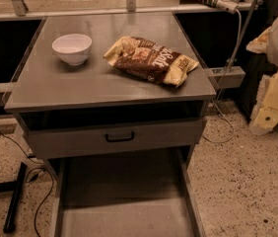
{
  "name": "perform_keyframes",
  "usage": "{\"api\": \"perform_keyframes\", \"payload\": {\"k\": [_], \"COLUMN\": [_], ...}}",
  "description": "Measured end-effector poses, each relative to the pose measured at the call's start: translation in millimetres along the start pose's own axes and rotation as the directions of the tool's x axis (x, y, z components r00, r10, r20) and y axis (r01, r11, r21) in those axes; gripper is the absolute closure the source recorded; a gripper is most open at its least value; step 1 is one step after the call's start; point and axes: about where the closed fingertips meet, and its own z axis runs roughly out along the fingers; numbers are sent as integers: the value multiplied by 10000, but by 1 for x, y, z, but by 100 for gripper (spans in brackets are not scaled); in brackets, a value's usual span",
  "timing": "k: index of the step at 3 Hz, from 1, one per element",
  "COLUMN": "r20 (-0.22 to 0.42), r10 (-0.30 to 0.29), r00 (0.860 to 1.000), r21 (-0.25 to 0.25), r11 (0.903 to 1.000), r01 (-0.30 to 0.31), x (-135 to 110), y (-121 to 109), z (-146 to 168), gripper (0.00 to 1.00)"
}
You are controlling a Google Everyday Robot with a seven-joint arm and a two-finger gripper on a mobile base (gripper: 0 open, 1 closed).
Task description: Place brown chip bag into middle drawer
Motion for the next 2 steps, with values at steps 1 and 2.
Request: {"api": "perform_keyframes", "payload": {"k": [1,2], "r20": [0,129], "r10": [0,-56], "r00": [10000,9999], "r21": [1,268], "r11": [10000,9996], "r01": [0,52], "x": [0,-2], "y": [0,-6], "z": [0,-1], "gripper": [0,0]}}
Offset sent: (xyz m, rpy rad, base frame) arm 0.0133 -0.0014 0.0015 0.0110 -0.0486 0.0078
